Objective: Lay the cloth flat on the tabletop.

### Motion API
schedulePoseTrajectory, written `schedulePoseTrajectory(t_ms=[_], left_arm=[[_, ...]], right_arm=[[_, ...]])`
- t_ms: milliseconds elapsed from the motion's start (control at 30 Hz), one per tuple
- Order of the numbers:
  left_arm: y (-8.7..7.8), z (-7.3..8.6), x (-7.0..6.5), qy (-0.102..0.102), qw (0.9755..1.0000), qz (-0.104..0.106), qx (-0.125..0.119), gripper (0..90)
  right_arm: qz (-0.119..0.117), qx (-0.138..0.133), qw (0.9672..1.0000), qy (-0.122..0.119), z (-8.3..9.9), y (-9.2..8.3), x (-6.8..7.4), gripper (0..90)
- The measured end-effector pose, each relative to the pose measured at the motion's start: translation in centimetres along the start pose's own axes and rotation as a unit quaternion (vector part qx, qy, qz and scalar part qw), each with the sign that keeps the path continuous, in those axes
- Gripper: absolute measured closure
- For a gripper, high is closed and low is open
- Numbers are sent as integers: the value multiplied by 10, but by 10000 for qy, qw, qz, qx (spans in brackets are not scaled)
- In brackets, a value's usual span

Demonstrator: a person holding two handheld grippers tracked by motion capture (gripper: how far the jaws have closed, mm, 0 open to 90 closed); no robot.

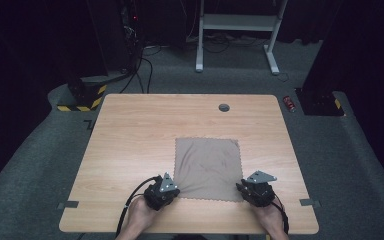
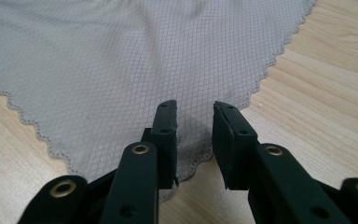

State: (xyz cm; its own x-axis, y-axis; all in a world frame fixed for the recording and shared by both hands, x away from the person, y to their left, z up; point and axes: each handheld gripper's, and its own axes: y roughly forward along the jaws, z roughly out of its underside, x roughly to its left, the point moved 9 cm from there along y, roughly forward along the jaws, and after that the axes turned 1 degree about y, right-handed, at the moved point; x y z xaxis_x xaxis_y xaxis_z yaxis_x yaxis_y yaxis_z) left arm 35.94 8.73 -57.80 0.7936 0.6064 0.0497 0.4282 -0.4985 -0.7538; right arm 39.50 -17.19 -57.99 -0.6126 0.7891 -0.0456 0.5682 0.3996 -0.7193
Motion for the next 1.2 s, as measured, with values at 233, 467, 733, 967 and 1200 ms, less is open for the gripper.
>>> schedulePoseTrajectory(t_ms=[233, 467, 733, 967, 1200], left_arm=[[1, -11, 11, -340, 9993, -59, -145, 598], [20, -21, 34, -743, 9963, -385, -185, 487], [20, -15, 43, -769, 9959, -442, -163, 465], [21, -16, 47, -811, 9953, -500, -168, 450], [26, -22, 64, -1022, 9920, -687, -295, 428]], right_arm=[[-79, -73, 9999, -106, -10, -3, 13, 668], [-250, -44, 9994, -219, -18, 13, 30, 623], [-350, -101, 9991, -201, -2, 2, 26, 608], [-344, -64, 9994, -53, -4, -1, 25, 539], [-499, -92, 9982, -316, -24, 22, 50, 531]])
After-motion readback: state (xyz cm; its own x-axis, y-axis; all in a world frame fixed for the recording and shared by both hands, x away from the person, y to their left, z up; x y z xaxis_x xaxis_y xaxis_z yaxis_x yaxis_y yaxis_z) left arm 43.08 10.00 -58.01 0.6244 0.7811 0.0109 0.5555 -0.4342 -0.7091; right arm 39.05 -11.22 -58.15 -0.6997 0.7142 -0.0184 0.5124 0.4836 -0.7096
